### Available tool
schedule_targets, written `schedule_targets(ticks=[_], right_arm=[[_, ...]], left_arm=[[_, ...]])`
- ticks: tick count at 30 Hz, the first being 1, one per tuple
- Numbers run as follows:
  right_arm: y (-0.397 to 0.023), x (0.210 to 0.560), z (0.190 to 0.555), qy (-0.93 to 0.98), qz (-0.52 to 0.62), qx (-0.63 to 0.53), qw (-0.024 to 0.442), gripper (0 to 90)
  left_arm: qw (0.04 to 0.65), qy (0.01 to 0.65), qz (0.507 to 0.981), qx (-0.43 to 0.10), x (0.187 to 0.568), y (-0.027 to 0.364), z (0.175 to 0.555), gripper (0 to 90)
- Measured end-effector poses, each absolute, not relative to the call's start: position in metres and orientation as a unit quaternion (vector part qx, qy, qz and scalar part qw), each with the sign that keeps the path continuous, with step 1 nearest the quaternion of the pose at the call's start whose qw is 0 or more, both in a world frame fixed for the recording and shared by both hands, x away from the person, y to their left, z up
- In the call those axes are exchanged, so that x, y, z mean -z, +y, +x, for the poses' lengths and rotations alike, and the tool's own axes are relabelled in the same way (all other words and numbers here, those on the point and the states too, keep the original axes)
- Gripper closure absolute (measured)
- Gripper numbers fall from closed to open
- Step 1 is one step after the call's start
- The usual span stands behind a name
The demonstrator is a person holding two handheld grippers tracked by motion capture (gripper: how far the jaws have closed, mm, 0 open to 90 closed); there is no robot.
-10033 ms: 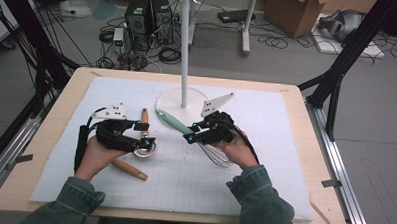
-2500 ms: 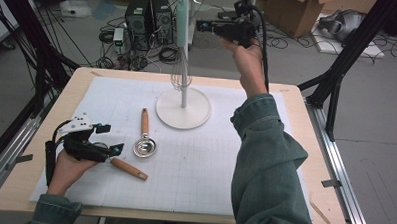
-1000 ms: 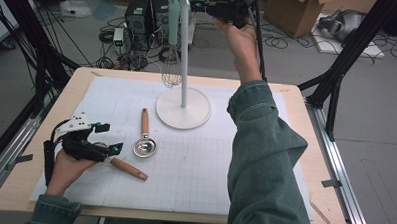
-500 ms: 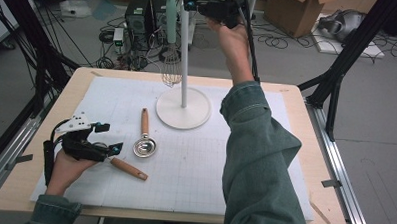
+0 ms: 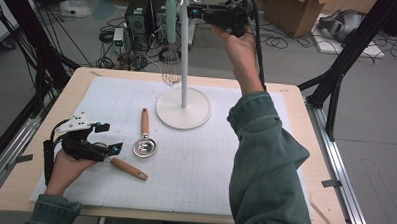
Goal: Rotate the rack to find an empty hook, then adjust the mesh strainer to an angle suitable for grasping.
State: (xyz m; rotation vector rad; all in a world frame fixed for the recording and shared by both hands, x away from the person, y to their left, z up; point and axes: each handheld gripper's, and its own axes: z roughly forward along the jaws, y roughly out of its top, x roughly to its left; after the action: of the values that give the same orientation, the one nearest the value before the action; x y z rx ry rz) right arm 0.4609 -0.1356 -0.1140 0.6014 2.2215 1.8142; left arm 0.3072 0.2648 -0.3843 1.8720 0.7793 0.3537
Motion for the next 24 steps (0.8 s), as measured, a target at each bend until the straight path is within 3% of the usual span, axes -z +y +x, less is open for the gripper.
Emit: schedule_targets(ticks=[17,24], right_arm=[[-0.145,0.164,0.433,0.772,0.202,-0.599,0.069,45.5],[-0.145,0.187,0.422,0.783,0.206,-0.583,0.065,39.3]], left_arm=[[0.512,0.320,0.785,-0.139,0.387,0.262,0.308,10.2],[0.512,0.317,0.786,-0.137,0.386,0.261,0.308,11.3]])
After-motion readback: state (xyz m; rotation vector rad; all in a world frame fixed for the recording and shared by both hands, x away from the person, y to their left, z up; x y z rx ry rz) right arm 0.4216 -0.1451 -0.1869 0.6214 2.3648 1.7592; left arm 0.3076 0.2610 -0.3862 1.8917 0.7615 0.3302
